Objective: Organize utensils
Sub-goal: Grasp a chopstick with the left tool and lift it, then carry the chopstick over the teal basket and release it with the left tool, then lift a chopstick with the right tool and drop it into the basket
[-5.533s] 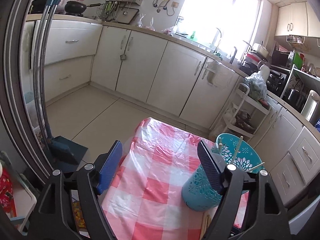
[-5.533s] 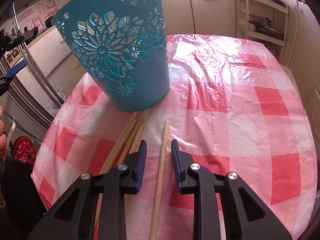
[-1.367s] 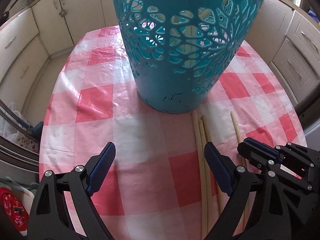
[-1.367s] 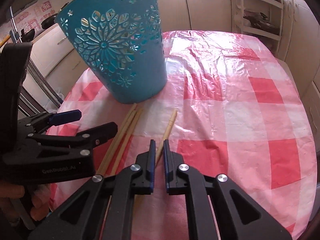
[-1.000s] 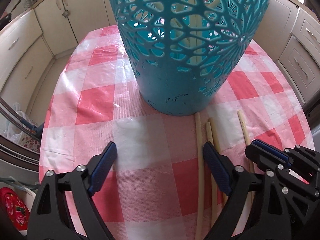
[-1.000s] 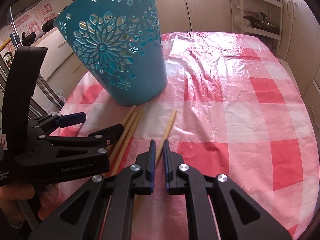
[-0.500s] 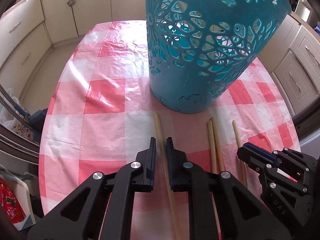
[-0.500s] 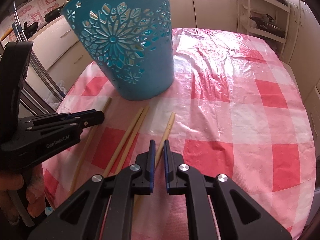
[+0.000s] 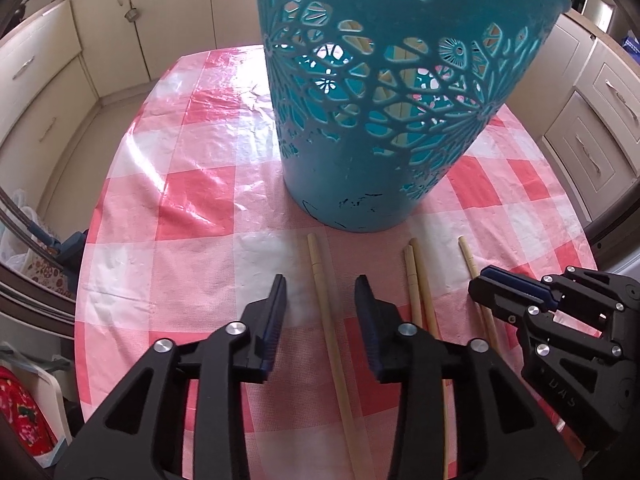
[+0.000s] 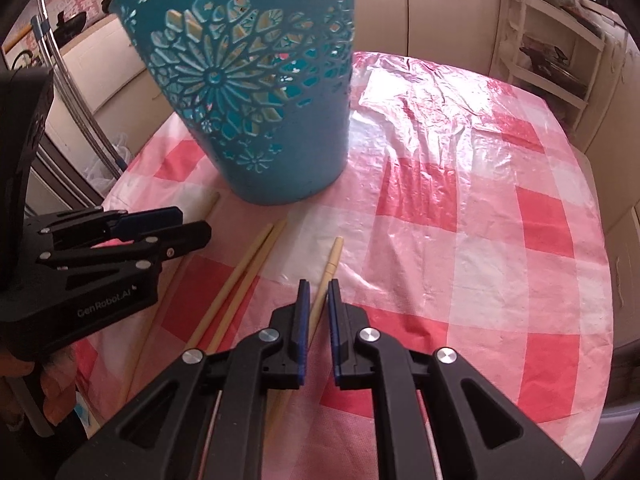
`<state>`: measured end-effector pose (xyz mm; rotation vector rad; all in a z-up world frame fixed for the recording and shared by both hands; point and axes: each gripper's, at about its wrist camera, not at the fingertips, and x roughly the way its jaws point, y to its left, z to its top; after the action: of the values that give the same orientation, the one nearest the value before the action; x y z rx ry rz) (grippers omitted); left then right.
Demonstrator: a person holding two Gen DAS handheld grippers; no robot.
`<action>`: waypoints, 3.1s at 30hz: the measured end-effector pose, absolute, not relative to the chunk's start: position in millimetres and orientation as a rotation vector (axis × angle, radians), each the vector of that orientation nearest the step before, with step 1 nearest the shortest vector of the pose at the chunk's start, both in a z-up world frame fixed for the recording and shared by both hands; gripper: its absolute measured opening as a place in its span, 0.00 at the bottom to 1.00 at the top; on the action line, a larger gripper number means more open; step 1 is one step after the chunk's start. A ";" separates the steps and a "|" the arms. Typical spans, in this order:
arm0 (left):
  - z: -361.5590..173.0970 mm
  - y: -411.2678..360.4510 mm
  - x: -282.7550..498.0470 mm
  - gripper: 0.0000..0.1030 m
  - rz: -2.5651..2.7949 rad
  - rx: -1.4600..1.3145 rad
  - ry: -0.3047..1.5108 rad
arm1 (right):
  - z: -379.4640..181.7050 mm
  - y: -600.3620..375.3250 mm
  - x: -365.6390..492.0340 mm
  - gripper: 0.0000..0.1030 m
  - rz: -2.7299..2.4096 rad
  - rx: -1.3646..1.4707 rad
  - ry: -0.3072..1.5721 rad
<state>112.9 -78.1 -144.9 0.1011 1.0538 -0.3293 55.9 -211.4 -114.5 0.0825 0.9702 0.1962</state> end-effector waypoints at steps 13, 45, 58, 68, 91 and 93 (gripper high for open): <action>-140.1 -72.7 113.7 0.05 -0.362 0.095 1.051 | -117.8 -195.1 43.0 0.09 0.176 -0.036 0.881; 132.4 -28.5 59.8 0.05 -0.630 -0.142 0.455 | -116.9 -204.1 45.0 0.09 0.197 0.012 0.877; 96.8 -65.7 130.0 0.05 -0.462 -0.031 0.419 | -116.7 -204.9 45.2 0.09 0.199 0.016 0.878; 17.7 -57.1 152.1 0.17 -0.394 -0.039 0.595 | -117.1 -208.2 46.4 0.09 0.210 0.037 0.882; -25.6 34.6 136.4 0.65 -0.241 -0.289 0.689 | -105.5 -210.5 33.2 0.05 0.151 0.053 0.888; -29.3 37.6 139.7 0.65 -0.235 -0.314 0.706 | -92.1 -220.7 26.3 0.05 0.180 0.128 0.851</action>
<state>139.7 37.6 -29.3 -0.3141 0.7057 -0.2346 26.3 -220.7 -92.1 0.1281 0.8510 0.1804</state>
